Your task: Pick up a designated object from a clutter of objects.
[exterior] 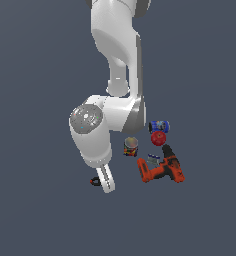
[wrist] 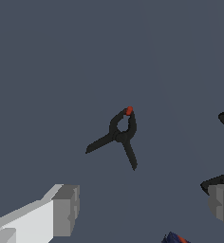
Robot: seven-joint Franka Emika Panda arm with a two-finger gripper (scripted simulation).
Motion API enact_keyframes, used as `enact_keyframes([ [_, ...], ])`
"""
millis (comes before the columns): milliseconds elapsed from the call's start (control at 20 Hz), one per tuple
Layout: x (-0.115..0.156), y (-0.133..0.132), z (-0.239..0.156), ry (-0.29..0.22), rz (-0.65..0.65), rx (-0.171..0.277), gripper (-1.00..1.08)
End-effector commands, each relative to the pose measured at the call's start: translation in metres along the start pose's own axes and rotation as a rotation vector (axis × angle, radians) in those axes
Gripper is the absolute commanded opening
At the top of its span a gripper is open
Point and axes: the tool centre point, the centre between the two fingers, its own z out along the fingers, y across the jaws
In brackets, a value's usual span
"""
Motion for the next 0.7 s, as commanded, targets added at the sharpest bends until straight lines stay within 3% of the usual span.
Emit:
enact_keyframes([
  [0, 0.006, -0.002, 0.012, 0.003, 0.076, 0.001, 1.00],
  [650, 0.025, -0.008, 0.054, 0.017, 0.322, 0.005, 1.00],
])
